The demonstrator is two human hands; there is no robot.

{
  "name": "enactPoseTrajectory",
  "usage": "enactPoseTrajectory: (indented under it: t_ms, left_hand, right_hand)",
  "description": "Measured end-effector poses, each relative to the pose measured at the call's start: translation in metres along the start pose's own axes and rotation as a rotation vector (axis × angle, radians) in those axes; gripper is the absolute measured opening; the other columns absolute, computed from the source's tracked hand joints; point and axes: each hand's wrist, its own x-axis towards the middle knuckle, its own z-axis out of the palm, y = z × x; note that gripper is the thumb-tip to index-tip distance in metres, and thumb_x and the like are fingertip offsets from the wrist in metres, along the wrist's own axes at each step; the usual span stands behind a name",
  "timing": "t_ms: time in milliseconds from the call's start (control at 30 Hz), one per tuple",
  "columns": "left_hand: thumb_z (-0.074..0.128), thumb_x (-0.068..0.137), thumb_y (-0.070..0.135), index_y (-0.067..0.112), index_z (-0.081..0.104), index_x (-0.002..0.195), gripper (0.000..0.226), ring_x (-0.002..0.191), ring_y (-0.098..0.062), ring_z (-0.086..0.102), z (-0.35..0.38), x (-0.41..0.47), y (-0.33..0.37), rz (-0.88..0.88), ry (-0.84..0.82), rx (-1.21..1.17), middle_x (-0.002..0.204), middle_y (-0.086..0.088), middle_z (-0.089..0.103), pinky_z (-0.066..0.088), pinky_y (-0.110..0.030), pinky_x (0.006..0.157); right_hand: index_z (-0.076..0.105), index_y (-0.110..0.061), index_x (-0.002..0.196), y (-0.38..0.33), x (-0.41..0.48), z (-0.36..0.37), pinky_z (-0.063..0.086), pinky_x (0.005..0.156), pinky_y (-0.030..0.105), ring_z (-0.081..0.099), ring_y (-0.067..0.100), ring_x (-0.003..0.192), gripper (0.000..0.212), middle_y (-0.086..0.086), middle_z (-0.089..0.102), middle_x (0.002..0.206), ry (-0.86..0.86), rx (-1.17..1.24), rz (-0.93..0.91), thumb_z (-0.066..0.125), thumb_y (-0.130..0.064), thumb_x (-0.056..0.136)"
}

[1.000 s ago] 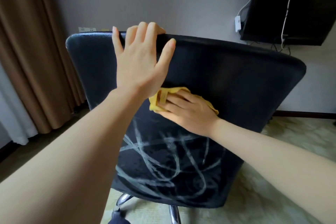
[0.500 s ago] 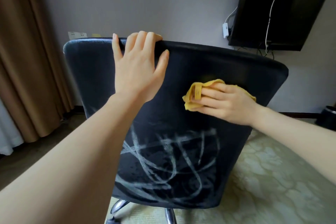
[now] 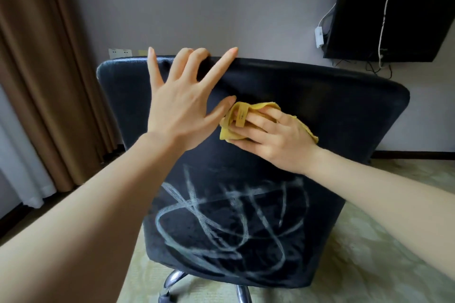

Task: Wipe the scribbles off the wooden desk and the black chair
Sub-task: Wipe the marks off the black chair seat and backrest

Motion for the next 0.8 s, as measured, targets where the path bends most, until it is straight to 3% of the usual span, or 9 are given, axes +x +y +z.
enactPoseTrajectory:
  t_ms: [133,367,467,567,800]
  left_hand:
    - [0.039,0.087,0.06,0.041,0.018,0.147,0.067,0.127,-0.028,0.033,-0.001,0.0,0.006,0.002,-0.03,0.066,0.131,-0.011,0.042,0.003,-0.068,0.107]
    - [0.038,0.09,0.055,0.04,0.024,0.145,0.059,0.127,-0.029,0.036,0.0,-0.001,0.005,-0.017,-0.017,0.092,0.132,-0.011,0.044,0.005,-0.07,0.105]
    - [0.038,0.091,0.052,0.039,0.026,0.145,0.057,0.127,-0.029,0.036,0.001,-0.001,0.006,-0.026,-0.005,0.074,0.132,-0.01,0.044,0.004,-0.069,0.105]
    - [0.037,0.091,0.05,0.039,0.027,0.145,0.056,0.129,-0.028,0.035,0.002,-0.001,0.005,-0.032,0.006,0.069,0.132,-0.01,0.043,0.003,-0.068,0.106]
    - [0.036,0.094,0.047,0.038,0.029,0.144,0.052,0.127,-0.027,0.037,0.003,0.0,0.001,-0.026,0.021,0.069,0.13,-0.008,0.044,0.001,-0.068,0.106]
  right_hand:
    - [0.07,-0.019,0.109,-0.025,-0.03,0.011,0.038,0.101,0.039,0.05,0.023,0.117,0.027,-0.001,0.064,0.123,-0.135,0.057,-0.044,0.048,-0.009,0.097]
    - [0.067,-0.021,0.115,-0.037,-0.113,-0.007,0.021,0.114,0.039,0.047,0.018,0.122,0.029,-0.006,0.063,0.122,-0.456,0.04,-0.307,0.055,-0.01,0.091]
    - [0.068,-0.019,0.116,-0.016,-0.129,-0.025,0.024,0.113,0.037,0.052,0.016,0.12,0.036,-0.005,0.063,0.124,-0.498,0.031,-0.321,0.039,-0.006,0.099]
    - [0.067,-0.019,0.115,0.011,-0.127,-0.042,0.03,0.11,0.036,0.05,0.018,0.121,0.04,-0.003,0.063,0.124,-0.496,0.054,-0.305,0.033,-0.004,0.101]
    - [0.063,-0.015,0.122,0.067,-0.064,-0.059,0.037,0.107,0.036,0.048,0.023,0.124,0.03,0.004,0.063,0.126,-0.268,-0.043,-0.283,0.053,-0.004,0.096]
